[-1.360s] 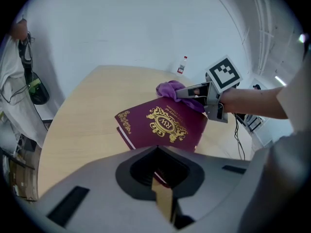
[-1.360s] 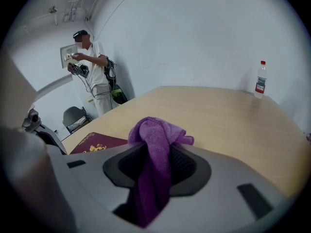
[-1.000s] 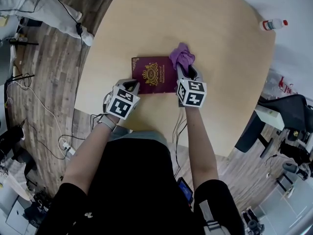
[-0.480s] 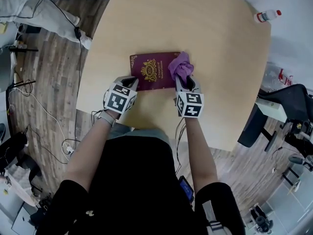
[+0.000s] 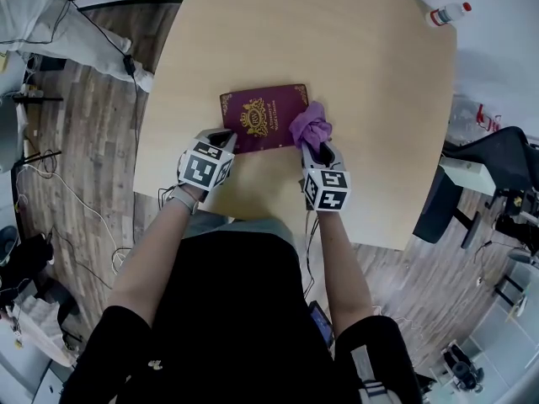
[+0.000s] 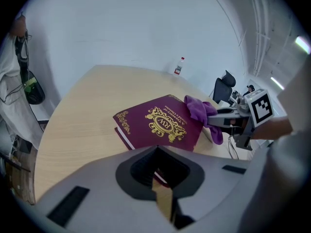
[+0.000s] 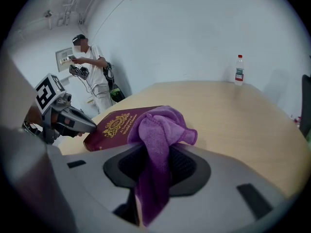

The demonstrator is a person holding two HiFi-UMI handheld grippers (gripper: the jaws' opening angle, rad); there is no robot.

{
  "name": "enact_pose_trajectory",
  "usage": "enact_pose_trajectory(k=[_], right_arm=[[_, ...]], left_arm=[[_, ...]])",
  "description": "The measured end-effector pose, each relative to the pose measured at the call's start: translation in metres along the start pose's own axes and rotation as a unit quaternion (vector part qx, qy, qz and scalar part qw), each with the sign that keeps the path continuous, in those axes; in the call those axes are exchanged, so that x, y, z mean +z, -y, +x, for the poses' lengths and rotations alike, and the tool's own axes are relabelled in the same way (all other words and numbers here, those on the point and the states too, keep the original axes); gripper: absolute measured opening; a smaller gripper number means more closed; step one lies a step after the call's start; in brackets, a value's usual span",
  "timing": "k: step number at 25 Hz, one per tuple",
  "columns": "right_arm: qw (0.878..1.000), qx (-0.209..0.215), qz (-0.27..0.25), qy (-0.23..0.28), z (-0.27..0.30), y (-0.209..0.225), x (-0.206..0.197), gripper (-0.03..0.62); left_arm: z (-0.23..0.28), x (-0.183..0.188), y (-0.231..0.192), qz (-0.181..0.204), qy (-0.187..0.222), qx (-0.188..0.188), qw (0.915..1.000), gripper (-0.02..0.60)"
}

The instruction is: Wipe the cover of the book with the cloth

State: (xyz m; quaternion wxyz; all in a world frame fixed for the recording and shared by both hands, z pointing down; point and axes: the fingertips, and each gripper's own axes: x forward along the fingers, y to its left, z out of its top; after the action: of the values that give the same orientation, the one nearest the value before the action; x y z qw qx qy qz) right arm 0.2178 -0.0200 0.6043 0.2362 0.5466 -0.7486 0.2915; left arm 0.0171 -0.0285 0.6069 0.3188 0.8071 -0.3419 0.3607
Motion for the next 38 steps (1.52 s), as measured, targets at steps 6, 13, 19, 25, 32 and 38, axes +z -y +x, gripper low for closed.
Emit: enact_pose_trajectory(k=[6,13,19,25,32,38], right_arm=[[0.999,-0.004,-0.017,-0.032,-0.008,-0.009,-0.018,0.138],[0.998,-0.001,-0.048,-0.041,-0.001,-0.04,-0.02,0.137],[0.998,-0.001,-0.046,-0.044,0.005,-0.04,-0.012,0.135],[0.998,0.003,-0.052,-0.042,0.009,-0.04,-0.002,0.135],[0.997,0.009,-0.051,-0.055,0.02,-0.035,0.01,0.135],[0.996,0.021,-0.061,-0.067,0.029,-0.034,0.019,0.135]], left_arm=[[0.001,0.001,0.001,0.004,0.003,-0.006,1.0,0.02],[0.001,0.001,0.002,0.008,0.001,-0.013,0.9999,0.02],[0.002,0.001,0.002,0.009,0.004,-0.017,0.9998,0.02],[0.002,0.002,0.003,0.0,0.0,-0.026,0.9997,0.02],[0.003,0.003,0.004,0.01,-0.003,-0.023,0.9997,0.02],[0.004,0.002,0.004,0.004,-0.008,-0.026,0.9996,0.019]])
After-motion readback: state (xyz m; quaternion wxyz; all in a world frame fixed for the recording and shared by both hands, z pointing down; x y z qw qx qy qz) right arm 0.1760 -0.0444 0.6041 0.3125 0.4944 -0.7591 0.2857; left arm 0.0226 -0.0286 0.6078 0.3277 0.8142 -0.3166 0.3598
